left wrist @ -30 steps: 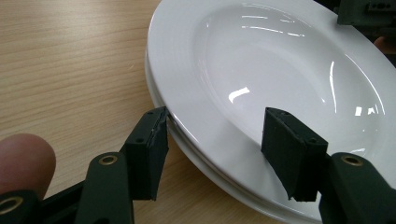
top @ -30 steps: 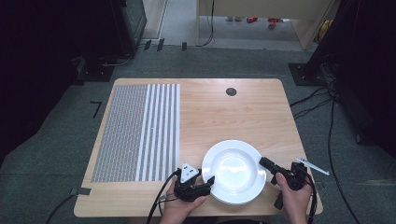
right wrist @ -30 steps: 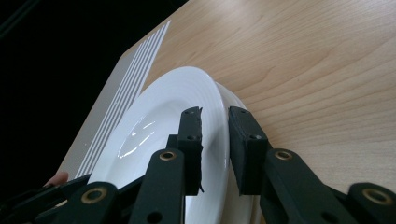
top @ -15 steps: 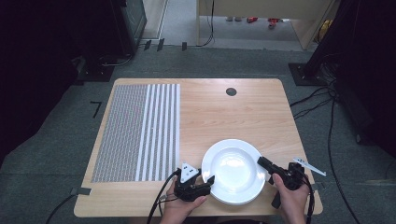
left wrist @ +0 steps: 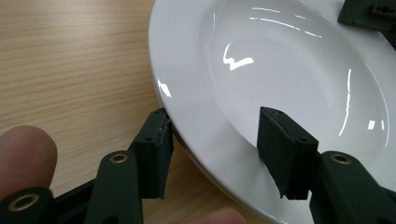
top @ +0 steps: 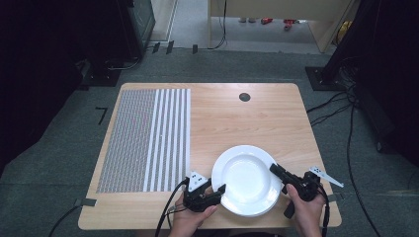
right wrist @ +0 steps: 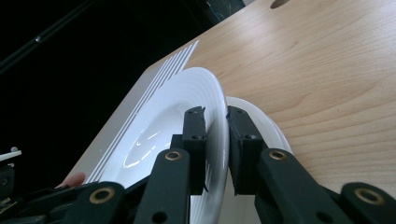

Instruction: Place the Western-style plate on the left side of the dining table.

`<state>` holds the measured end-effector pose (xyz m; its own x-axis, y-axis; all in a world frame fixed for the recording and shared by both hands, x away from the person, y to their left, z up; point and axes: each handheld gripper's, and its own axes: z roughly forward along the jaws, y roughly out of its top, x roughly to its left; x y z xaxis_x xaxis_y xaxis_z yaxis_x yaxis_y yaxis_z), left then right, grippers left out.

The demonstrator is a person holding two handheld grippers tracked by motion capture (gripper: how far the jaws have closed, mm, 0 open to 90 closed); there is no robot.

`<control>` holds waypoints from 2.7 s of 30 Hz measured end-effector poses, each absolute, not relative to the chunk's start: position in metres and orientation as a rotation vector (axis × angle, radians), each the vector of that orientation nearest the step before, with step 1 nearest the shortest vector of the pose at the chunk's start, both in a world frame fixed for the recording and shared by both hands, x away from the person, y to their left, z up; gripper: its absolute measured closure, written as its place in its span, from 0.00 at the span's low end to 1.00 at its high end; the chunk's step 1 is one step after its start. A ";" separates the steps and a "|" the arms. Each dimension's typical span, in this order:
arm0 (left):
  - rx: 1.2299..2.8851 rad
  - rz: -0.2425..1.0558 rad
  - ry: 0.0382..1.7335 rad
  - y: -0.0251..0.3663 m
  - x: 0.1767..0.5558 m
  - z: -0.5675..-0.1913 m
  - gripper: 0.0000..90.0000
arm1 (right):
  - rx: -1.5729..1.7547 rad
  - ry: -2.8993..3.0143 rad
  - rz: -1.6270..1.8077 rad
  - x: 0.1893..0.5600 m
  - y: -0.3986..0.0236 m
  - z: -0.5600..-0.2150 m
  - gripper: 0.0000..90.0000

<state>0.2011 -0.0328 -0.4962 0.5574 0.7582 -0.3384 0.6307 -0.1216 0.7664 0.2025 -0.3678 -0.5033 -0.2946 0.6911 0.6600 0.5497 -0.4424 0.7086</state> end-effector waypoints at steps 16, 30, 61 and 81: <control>1.779 0.121 1.143 -0.024 0.205 -0.492 0.64 | 1.762 1.572 1.904 0.202 -0.363 -0.503 0.89; 1.758 0.101 1.127 -0.018 0.206 -0.485 0.69 | 1.764 1.555 1.930 0.200 -0.361 -0.502 0.89; 1.715 0.035 1.106 -0.003 0.211 -0.468 0.72 | 1.772 1.519 1.981 0.200 -0.353 -0.490 0.89; 1.613 -0.007 1.156 0.033 0.241 -0.437 0.78 | 1.822 1.525 1.988 0.228 -0.316 -0.467 0.87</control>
<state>0.2414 0.0331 -0.4370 0.5244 0.6604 -0.5374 0.6671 0.0736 0.7414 0.2281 -0.3158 -0.4672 -0.3076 0.6070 0.7327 0.5505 -0.5145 0.6574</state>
